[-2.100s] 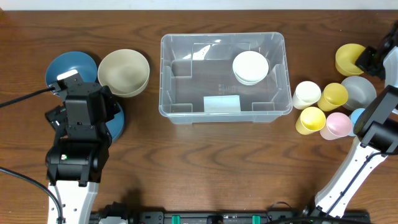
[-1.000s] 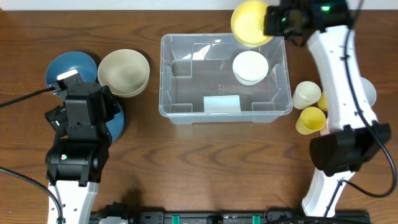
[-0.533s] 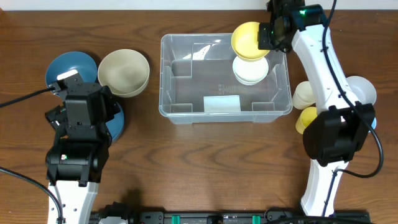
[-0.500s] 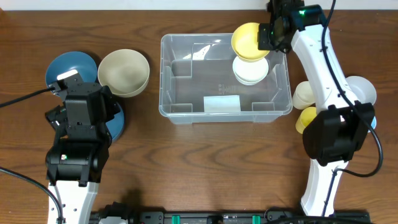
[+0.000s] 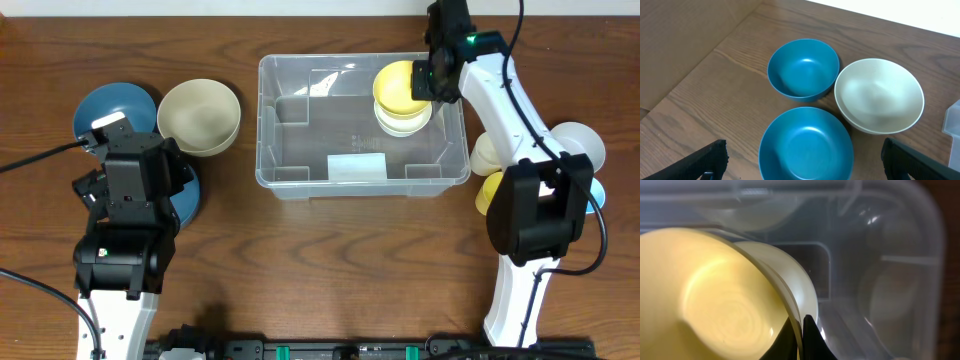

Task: Pack container
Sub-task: 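Stack the yellow bowl onto the white bowl in the bin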

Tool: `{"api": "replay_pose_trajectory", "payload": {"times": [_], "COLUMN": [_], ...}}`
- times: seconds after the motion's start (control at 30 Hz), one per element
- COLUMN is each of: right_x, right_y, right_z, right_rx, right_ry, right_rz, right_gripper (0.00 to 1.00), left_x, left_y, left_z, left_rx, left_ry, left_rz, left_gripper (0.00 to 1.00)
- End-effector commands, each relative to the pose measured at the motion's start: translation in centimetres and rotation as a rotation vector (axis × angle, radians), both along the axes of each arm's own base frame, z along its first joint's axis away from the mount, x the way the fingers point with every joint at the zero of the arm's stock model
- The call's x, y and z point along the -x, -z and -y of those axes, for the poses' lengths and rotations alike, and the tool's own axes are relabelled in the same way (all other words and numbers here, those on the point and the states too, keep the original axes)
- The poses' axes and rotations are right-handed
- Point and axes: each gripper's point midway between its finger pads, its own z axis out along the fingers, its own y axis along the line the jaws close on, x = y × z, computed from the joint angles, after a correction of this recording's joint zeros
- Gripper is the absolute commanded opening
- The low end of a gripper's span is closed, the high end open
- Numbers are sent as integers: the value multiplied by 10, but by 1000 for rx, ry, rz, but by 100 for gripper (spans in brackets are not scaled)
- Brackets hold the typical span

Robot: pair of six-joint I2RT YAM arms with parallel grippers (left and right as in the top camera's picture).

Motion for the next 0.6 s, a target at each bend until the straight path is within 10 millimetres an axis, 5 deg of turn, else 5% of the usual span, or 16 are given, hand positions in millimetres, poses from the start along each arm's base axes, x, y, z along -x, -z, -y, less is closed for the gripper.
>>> {"api": "replay_pose_trajectory", "payload": {"times": [0.0,0.07,0.13,0.37,0.57], "right_x": [0,-2,-4,-14,-18], "right_y": [16,15,14,-2,-64], "right_z": [5,5,5,-3,-25], "right_rx": [12,11,9,-5,-113], "right_ry": [23,22,21,-35,-124], "right_rz": [-18,-10,1,52,119], "right_gripper": [16,44,59,59,59], "left_x": [0,0,0,0,0], "left_y": [-10,-10,-10,-10,-10], "left_z": [-4,-4,-4,-4,-4], "left_rx": [-5,-5,-5,-5,-5], "left_ry": [-25,-25,-25,-25,-25], "left_rz": [25,25,25,25,25], "left_gripper": [98,98,98,98,98]}}
